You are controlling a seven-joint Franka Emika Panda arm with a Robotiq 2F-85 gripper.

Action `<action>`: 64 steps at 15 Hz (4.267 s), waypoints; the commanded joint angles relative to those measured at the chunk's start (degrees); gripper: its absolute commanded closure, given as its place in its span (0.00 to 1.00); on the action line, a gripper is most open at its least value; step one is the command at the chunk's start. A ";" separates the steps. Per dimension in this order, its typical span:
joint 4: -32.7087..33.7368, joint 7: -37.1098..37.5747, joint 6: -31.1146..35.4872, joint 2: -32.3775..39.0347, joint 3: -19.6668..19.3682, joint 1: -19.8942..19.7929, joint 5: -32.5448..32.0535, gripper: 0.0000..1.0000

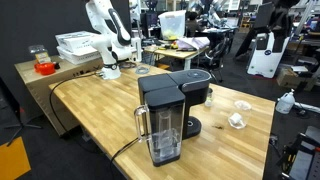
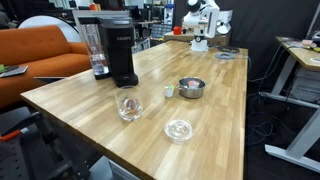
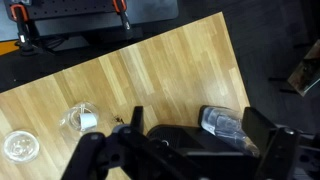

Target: Take the cup out of the pot and put it on the table

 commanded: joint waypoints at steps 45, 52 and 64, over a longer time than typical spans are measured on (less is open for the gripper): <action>20.62 12.87 12.58 27.19 -2.12 -6.01 -17.51 0.00; 22.78 14.66 14.07 31.02 -3.77 -5.28 -17.37 0.00; 25.61 16.74 17.77 33.80 -4.97 -5.67 -20.85 0.00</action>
